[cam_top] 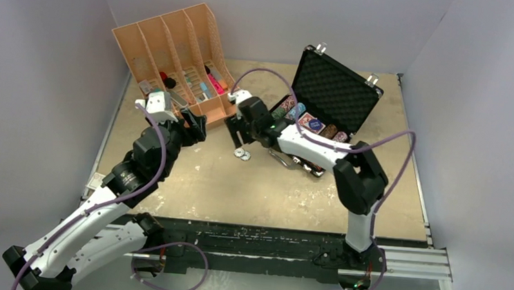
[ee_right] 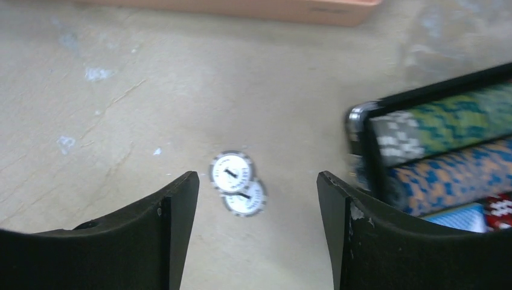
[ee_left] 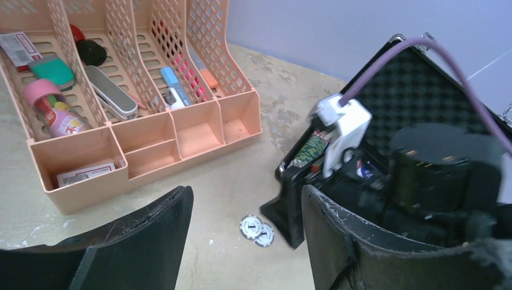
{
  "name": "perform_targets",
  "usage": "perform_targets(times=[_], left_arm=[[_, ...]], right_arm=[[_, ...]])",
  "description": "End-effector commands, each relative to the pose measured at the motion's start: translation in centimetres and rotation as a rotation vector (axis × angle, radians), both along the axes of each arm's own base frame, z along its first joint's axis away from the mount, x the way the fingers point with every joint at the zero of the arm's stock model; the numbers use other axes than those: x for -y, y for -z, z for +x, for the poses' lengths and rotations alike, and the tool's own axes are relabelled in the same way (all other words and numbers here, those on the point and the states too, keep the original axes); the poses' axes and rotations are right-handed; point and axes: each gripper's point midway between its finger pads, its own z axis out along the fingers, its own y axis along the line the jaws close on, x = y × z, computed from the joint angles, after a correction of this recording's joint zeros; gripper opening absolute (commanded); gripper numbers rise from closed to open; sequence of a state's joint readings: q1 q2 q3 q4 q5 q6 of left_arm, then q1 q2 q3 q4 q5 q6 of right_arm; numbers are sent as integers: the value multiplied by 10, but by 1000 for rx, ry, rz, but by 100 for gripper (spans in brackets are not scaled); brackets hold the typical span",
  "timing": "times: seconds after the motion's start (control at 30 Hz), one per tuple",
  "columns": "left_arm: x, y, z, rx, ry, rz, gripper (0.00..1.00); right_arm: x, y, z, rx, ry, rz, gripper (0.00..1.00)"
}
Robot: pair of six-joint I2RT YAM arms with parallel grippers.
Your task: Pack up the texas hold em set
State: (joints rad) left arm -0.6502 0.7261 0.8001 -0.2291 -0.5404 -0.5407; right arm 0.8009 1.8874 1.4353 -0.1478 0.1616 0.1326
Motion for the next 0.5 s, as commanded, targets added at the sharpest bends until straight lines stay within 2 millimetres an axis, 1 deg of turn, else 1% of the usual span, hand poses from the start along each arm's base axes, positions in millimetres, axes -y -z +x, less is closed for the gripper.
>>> perform_targets(times=[0.0,0.17,0.27,0.37,0.47], left_arm=[[-11,-10,0,26,-58,-30,66],[-14,-10,0,29,-72,-29,66],[-14,-9,0,27,-72,-28,66],[-14,-9,0,27,-72,-27,66],[-13,-7,1,25,-72,-24,66]], right_arm=[[-18,14,-4,-44,5,-19,75],[-24,33,-3,-74,1,-40,77],[-26,48,-5,-98,-13,-71,77],[-27,61,-10,-120,-47,-107,77],[-29,70,-15,-134,-80,-129,77]])
